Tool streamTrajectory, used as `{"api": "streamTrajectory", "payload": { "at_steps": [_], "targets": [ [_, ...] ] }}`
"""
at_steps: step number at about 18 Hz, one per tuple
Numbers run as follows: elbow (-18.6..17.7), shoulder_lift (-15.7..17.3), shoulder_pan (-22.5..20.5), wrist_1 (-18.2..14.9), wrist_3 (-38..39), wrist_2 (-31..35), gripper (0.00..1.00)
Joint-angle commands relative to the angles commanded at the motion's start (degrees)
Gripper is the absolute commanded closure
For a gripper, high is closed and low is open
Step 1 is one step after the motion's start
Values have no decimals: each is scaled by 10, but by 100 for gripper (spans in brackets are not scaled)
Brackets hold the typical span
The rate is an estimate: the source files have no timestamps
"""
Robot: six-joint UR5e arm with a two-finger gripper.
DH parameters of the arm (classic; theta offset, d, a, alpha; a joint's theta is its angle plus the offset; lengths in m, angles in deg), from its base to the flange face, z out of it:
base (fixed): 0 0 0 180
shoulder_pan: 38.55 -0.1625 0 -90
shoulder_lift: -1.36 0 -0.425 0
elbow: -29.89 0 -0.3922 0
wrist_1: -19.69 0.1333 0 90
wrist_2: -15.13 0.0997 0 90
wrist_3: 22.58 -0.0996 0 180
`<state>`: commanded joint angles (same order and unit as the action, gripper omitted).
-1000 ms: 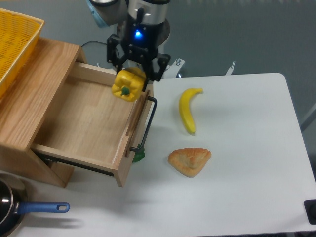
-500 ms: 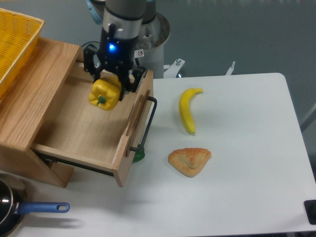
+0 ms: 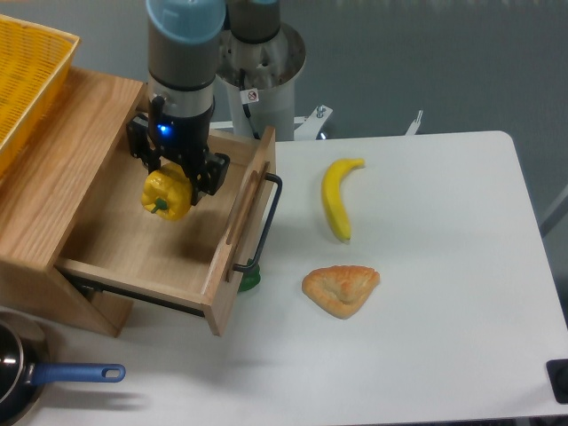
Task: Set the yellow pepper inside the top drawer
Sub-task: 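Lower the yellow pepper down into the open wooden drawer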
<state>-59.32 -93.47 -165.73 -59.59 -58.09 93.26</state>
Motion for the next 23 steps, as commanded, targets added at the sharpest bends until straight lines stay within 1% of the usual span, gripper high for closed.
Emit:
{"api": "streamTrajectory", "payload": {
  "at_steps": [4, 10, 17, 23],
  "targets": [
    [-5, -1, 11, 0, 4, 17, 77],
    [-10, -1, 11, 0, 4, 23, 76],
    [-13, -11, 17, 0, 4, 25, 76],
    [-11, -19, 25, 1, 15, 40, 76]
  ]
}}
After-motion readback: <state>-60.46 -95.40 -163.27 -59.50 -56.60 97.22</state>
